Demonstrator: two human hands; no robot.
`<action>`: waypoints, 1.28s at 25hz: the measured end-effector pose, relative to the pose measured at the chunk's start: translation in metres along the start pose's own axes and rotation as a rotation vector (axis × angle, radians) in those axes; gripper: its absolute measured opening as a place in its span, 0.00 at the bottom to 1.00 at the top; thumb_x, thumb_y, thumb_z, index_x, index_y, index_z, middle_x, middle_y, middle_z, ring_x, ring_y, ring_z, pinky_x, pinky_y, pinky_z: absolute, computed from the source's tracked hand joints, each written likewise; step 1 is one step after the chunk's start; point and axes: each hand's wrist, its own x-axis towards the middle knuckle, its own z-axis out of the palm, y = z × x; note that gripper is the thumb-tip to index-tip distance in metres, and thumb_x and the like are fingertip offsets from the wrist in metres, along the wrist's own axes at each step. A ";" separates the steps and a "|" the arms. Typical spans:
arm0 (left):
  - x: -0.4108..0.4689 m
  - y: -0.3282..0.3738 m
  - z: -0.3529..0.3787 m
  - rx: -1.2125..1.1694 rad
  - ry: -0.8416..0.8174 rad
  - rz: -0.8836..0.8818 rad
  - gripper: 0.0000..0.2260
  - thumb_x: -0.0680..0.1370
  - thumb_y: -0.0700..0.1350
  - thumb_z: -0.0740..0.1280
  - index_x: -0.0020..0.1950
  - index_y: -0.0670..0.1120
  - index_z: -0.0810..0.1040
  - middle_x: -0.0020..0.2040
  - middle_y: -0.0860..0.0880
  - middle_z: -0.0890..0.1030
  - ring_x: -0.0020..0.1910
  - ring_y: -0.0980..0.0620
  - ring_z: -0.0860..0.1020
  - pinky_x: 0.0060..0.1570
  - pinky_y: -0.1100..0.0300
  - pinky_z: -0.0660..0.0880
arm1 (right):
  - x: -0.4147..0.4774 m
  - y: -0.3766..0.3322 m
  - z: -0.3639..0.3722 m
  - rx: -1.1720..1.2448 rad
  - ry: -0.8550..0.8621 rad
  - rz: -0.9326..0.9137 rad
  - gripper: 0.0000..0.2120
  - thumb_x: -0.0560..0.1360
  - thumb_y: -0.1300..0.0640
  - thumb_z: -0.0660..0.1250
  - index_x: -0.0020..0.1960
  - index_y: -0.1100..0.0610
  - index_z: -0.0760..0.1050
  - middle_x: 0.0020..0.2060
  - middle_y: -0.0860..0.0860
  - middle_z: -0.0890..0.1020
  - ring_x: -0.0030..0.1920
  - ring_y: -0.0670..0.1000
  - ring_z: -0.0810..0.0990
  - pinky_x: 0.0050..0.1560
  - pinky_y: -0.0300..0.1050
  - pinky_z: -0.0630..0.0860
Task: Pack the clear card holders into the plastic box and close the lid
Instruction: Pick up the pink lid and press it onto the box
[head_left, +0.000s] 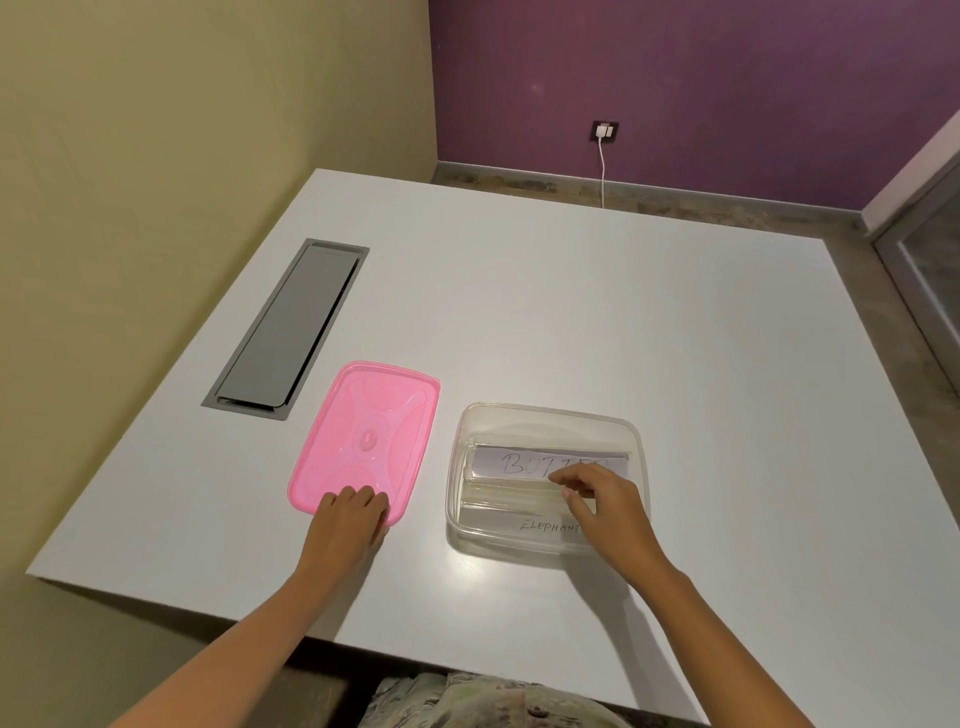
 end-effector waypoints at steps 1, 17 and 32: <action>0.001 0.000 0.001 0.016 0.030 0.037 0.10 0.60 0.40 0.79 0.32 0.43 0.77 0.27 0.48 0.78 0.25 0.46 0.75 0.27 0.58 0.71 | 0.000 0.000 0.000 0.005 0.003 -0.001 0.11 0.76 0.66 0.64 0.53 0.56 0.81 0.49 0.48 0.83 0.50 0.47 0.80 0.54 0.32 0.74; 0.041 0.049 -0.196 -0.862 0.986 -0.203 0.07 0.83 0.49 0.49 0.54 0.49 0.64 0.43 0.53 0.82 0.33 0.58 0.79 0.31 0.72 0.68 | 0.010 -0.031 -0.019 0.335 0.288 0.050 0.11 0.77 0.59 0.66 0.54 0.45 0.77 0.45 0.41 0.83 0.48 0.39 0.81 0.47 0.24 0.73; 0.083 0.106 -0.102 -0.991 0.438 -0.535 0.08 0.82 0.51 0.56 0.48 0.50 0.71 0.32 0.53 0.79 0.30 0.58 0.76 0.31 0.65 0.68 | -0.010 0.000 -0.025 0.344 0.702 0.505 0.14 0.80 0.50 0.59 0.61 0.54 0.77 0.54 0.51 0.75 0.45 0.51 0.76 0.51 0.44 0.71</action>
